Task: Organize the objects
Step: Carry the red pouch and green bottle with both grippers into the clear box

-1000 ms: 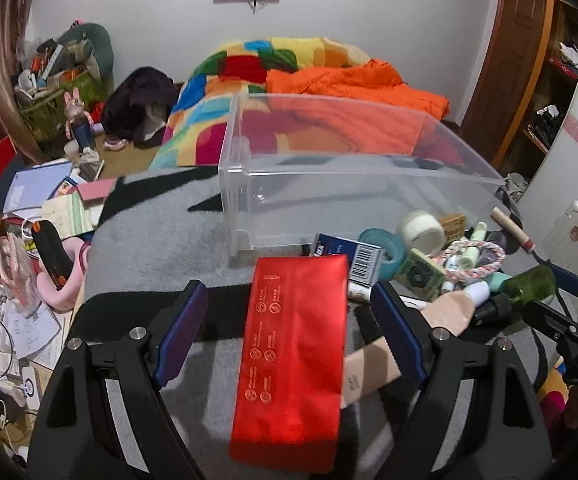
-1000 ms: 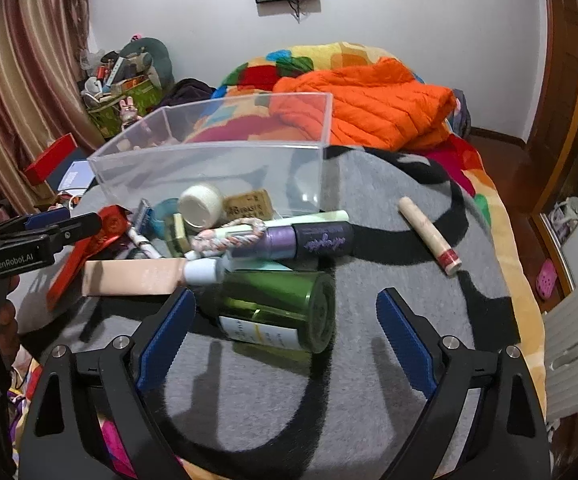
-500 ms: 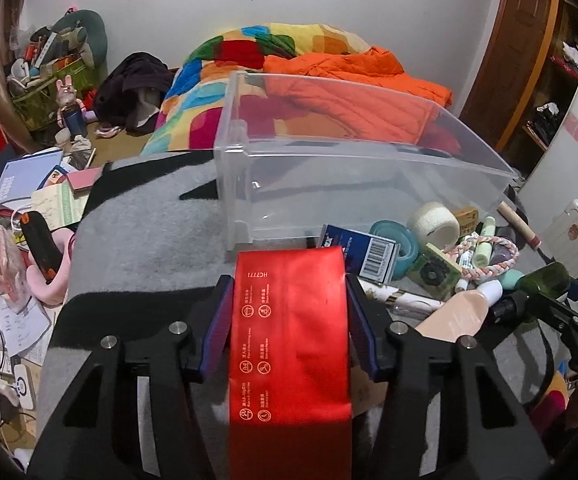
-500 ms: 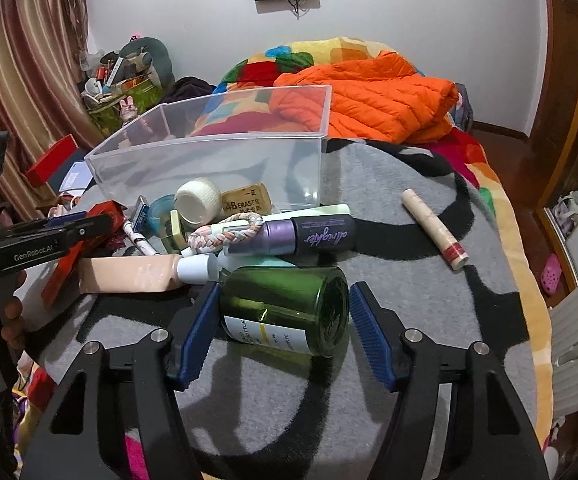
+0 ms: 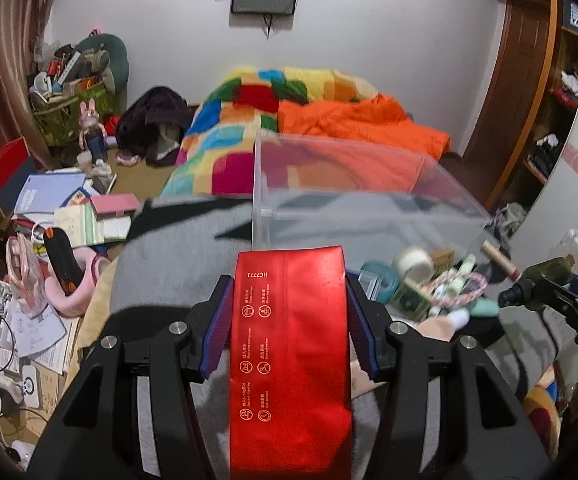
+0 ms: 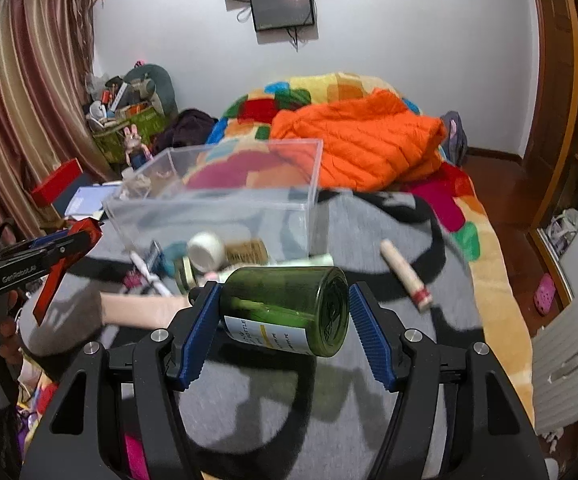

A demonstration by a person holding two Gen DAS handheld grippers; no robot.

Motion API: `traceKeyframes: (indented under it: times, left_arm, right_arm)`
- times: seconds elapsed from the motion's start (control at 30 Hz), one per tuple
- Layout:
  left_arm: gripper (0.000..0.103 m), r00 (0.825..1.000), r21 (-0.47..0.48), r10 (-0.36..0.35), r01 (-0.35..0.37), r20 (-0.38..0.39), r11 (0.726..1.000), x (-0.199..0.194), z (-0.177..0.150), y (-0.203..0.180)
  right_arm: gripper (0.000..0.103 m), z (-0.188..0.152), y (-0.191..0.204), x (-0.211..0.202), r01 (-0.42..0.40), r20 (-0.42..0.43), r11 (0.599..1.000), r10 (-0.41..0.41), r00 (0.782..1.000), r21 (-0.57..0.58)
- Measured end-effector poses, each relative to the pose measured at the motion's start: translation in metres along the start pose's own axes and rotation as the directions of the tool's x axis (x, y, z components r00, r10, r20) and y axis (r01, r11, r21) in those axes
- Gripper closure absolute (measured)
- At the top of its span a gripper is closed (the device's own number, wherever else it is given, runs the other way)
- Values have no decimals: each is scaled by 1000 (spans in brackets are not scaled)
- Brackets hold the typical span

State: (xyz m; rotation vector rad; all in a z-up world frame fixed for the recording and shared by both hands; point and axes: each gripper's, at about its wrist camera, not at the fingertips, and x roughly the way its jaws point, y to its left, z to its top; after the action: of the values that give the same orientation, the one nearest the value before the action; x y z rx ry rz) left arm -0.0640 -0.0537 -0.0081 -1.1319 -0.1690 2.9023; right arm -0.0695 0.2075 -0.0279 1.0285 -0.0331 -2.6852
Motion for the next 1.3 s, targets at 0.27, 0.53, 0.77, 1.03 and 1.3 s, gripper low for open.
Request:
traceKeyframes:
  times: [0.27, 0.53, 0.77, 1.03, 1.3]
  left_arm:
    - [50, 997, -2, 6, -6, 80, 1000, -8, 36, -5]
    - [50, 997, 28, 12, -14, 79, 999, 15, 72, -14]
    - [50, 1000, 54, -26, 26, -2, 998, 53, 92, -26]
    - [50, 995, 99, -17, 27, -103, 995, 98, 106, -37]
    - [50, 985, 111, -3, 23, -175, 994, 123, 107, -38]
  right_arm:
    - [41, 46, 15, 7, -25, 82, 999, 28, 996, -40]
    - [41, 84, 25, 42, -41, 60, 999, 43, 997, -35]
    - [41, 99, 30, 82, -50, -13, 998, 49, 999, -26]
    - [41, 98, 37, 126, -61, -116, 997, 56, 992, -42]
    - [41, 92, 42, 146, -65, -182, 995, 51, 982, -74]
